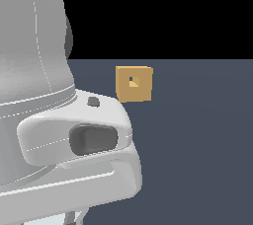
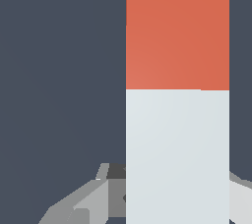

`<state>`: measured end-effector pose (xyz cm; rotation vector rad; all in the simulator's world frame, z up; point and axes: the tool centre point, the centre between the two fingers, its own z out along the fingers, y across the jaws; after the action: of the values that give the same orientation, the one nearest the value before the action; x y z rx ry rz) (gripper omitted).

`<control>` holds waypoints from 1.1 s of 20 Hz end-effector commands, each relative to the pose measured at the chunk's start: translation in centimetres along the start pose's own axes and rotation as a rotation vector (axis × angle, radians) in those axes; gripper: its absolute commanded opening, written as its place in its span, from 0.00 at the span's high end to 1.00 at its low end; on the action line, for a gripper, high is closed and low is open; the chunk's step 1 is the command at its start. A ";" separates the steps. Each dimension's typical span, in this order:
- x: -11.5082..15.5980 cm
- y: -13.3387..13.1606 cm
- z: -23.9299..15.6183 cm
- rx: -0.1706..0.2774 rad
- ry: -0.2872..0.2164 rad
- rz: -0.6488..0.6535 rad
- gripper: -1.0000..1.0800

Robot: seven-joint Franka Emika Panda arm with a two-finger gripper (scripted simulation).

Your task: Insert the peg into the horizontal hole in a box.

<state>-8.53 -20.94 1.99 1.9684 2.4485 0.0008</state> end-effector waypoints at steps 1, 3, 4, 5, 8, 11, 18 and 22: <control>0.0 0.0 0.0 0.000 0.000 0.000 1.00; 0.0 0.0 0.0 0.000 0.000 0.000 1.00; 0.0 0.0 0.0 0.000 0.000 0.000 1.00; 0.1 0.1 0.0 0.000 0.000 0.000 1.00; 0.7 0.5 -0.2 0.000 0.000 0.001 1.00; 1.9 1.2 -0.4 0.000 0.000 0.002 1.00; 6.5 4.2 -1.6 0.000 0.000 0.009 1.00; 10.3 6.8 -2.5 0.000 0.000 0.015 1.00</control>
<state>-4.81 -11.10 4.00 1.9860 2.4367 -0.0019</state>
